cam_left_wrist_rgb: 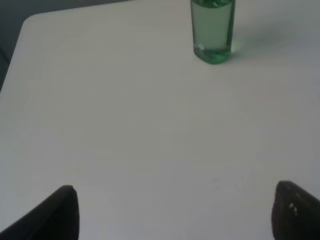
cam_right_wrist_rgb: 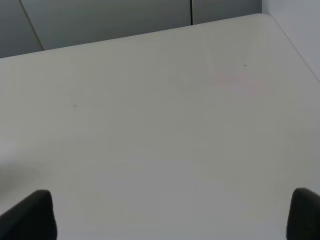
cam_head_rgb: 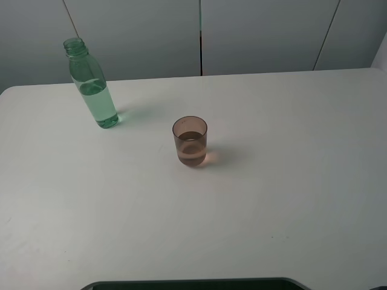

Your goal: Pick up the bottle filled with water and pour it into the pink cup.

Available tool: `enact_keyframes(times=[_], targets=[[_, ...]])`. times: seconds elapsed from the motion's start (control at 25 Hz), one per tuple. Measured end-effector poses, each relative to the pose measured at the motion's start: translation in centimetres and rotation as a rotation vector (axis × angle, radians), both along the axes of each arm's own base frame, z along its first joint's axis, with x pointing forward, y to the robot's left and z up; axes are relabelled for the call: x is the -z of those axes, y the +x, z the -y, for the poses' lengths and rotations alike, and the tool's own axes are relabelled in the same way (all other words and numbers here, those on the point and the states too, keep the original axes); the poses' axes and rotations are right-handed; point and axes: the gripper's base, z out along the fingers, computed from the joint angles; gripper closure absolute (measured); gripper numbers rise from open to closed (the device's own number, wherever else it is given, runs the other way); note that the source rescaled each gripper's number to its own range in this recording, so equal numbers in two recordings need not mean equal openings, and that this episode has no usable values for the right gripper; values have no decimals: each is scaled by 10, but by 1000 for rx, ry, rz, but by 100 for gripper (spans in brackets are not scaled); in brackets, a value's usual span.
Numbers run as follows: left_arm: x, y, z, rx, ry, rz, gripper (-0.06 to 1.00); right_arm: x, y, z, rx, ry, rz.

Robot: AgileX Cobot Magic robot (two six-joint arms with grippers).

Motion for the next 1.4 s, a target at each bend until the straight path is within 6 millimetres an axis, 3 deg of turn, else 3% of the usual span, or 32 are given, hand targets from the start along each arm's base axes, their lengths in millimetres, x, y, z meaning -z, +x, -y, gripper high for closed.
enact_keyframes(times=[1.4], targets=[[5,9,-2,-45,-36,40,0,0,0,0,-6,-3,0]])
